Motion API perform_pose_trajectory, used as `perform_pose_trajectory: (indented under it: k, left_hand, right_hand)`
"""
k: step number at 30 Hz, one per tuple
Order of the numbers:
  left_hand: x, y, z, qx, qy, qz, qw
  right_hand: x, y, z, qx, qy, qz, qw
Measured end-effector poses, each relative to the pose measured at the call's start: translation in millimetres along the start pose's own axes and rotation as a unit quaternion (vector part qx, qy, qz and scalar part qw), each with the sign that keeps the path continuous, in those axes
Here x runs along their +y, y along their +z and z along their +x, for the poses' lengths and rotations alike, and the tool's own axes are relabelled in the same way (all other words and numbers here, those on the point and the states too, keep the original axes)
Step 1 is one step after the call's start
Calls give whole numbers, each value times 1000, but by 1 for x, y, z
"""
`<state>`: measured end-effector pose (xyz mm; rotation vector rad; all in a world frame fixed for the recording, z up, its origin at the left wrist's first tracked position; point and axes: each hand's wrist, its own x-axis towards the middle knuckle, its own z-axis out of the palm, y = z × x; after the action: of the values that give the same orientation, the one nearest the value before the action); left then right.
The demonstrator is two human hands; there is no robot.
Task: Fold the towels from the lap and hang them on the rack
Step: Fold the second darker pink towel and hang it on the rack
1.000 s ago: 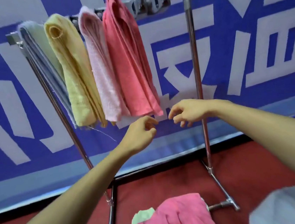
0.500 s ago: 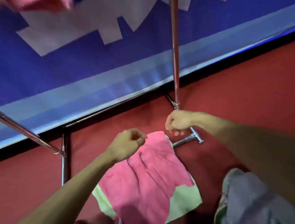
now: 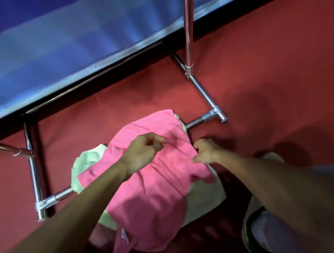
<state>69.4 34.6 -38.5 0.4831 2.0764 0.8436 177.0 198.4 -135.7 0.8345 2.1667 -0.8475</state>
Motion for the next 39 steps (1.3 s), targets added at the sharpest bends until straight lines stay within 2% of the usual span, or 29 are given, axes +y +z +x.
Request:
perform_pose_trajectory:
  k: [6,11,16,19,23,25,29,35,39]
  left_hand:
    - [5,-4,-14,39,8,-48,998]
    - [20,-23,-51,26,26,-53,998]
    - [51,-48,-95,68,74,-64,993]
    - [73,-66,-131,76,97,-85,989]
    - [110,-91,-182,115,109,-242,957]
    - [123,-101,-204,137,127,-273,944]
    - [134,-109,-240,166,155,-320,920]
    - [128,-105,-257,190,130,-436,870]
    - [134,-121,-258,195,146,-420,874]
  right_hand:
    - [-27,-28,-20,-16,-34,-10,999]
    - [-73,-66,-69,8,-114,-33,993]
    - [-122,-97,-133,80,-175,71,979]
    - [-152,-119,-172,96,-226,152,957]
    - [-182,-150,-232,80,-270,253,926]
    - [-193,-162,-262,67,-290,298,907]
    - [-200,-169,-298,-17,-320,414,852]
    - [-221,-155,-304,-24,-346,406,846]
    - [-222,-159,-308,-40,-342,435,832]
